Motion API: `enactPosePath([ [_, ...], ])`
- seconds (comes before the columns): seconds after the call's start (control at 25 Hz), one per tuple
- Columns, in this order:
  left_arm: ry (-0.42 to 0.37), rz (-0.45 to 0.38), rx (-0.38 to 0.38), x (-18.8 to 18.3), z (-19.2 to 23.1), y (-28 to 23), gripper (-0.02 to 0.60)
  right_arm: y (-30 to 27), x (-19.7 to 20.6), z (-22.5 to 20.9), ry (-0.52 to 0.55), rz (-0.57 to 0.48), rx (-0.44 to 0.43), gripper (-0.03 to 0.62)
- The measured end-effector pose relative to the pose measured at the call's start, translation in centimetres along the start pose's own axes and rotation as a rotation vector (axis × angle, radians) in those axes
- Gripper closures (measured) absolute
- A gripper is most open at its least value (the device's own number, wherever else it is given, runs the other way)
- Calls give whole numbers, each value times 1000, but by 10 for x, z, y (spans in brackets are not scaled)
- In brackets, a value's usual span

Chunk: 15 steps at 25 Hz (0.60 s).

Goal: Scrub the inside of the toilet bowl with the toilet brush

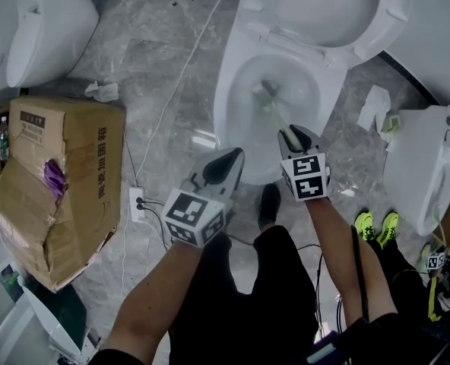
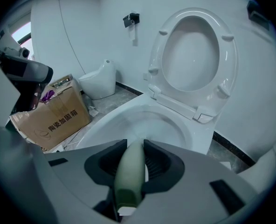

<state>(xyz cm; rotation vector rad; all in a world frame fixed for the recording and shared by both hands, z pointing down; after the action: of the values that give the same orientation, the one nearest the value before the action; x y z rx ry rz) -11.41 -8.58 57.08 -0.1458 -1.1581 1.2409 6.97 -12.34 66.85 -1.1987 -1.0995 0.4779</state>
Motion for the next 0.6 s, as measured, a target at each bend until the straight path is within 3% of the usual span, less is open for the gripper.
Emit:
enactPosePath([
  [0.6,21,0,15,-8,5,-15,572,-12,-26,-21,31,-23,35,477],
])
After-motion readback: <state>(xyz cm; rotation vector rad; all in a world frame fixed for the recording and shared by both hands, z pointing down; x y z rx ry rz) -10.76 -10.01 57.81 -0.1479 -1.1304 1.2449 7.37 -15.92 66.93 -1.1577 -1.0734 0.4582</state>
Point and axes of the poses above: the fingertips, and each gripper's own axes: y backward along the fingers, z to its left, x out of its underside, the point moved 7 cm from there along y, backward along the fingers, and after that the axes turned 13 degrees about z, right-handed, at the moved point
